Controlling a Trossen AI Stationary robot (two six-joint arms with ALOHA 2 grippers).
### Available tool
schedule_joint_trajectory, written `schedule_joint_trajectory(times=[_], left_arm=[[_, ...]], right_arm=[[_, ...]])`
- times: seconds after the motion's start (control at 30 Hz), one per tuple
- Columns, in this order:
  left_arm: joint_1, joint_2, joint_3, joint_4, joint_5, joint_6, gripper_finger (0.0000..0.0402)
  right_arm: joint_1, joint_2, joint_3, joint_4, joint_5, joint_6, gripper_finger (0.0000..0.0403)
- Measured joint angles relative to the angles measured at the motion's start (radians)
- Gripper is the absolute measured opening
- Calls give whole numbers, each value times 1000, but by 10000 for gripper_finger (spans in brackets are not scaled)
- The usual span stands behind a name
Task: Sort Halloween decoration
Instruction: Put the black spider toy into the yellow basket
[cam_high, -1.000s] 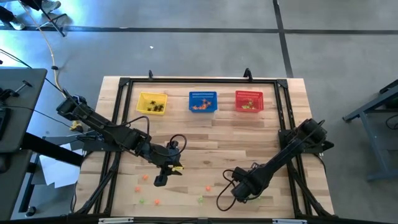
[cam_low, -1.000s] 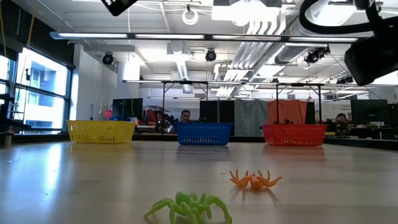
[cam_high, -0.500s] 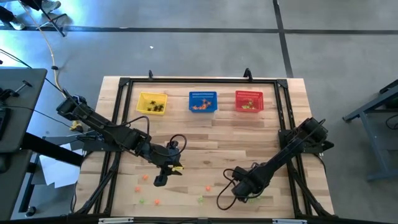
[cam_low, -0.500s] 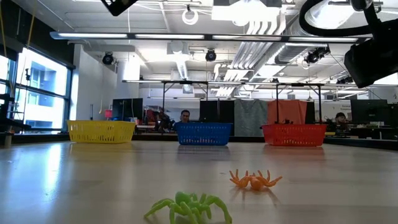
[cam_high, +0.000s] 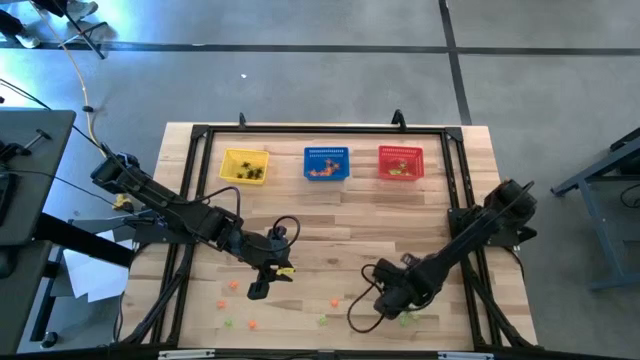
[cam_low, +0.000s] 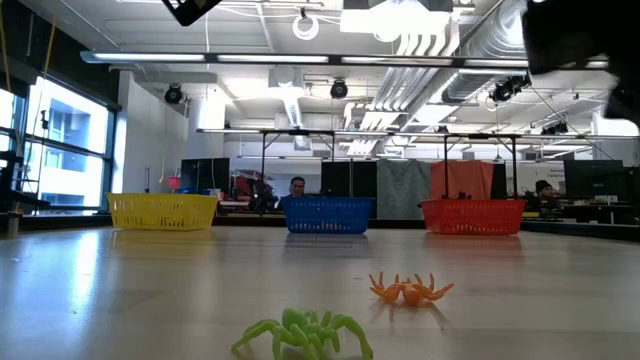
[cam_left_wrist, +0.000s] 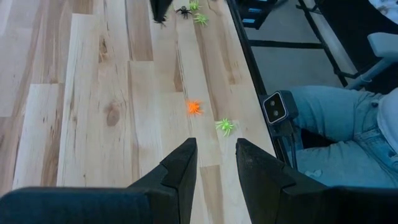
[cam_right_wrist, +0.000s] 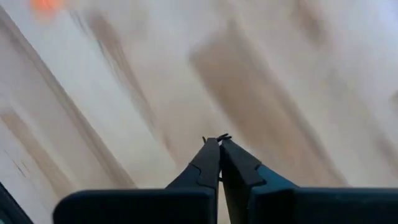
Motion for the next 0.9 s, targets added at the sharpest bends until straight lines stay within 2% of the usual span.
schedule_joint_trajectory(times=[0.07,0.2,0.33,0.43,0.57,0.7,0.9], left_arm=[[0,0,0,0,0,0,99],[0,0,0,2,-22,11,99],[0,0,0,6,-138,57,99],[2,0,0,20,-254,93,99],[3,0,0,96,-368,158,99],[13,0,0,197,-390,187,99],[18,0,0,244,-398,241,99]], right_arm=[[-7,-41,0,4,94,-6,1],[-14,-124,1,32,351,-48,0],[-22,-185,2,134,642,-170,0],[-35,-202,2,283,778,-337,0],[-65,-196,3,546,811,-622,0],[-87,-180,3,756,784,-853,0],[-99,-180,3,884,778,-998,0]])
